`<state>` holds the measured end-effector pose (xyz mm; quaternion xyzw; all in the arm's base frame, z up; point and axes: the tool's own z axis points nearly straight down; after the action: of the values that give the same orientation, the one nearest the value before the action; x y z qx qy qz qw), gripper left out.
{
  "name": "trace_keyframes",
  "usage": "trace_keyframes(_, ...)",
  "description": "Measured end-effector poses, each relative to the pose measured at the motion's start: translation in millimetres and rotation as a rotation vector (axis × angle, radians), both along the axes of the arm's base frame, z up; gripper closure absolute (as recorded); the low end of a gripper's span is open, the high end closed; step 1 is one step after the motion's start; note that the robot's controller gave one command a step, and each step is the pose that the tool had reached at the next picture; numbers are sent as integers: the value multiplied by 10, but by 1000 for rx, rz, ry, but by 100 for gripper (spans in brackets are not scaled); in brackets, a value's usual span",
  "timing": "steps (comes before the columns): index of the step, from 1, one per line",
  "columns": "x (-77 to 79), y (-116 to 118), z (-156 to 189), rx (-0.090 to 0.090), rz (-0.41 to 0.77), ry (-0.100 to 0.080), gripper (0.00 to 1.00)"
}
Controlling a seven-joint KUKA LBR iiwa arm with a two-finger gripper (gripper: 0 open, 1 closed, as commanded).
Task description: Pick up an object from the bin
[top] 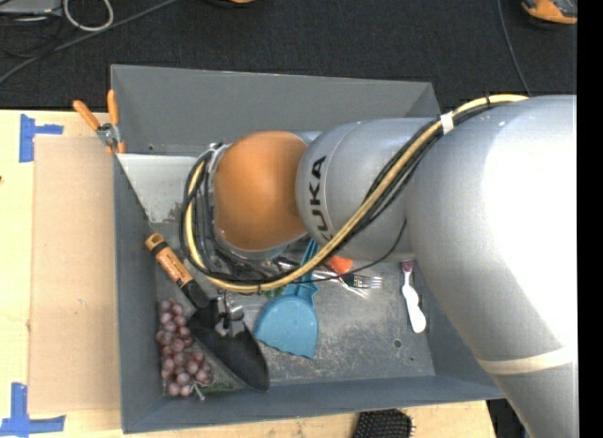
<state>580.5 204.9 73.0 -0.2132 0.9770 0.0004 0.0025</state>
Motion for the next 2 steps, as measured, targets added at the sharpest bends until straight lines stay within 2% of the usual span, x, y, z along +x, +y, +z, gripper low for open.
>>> trace_keyframes(1, 21, -23, -23, -2, -193, -1, 0)
trace_keyframes(2, 42, -98, -20, 0, -25, -2, 0)
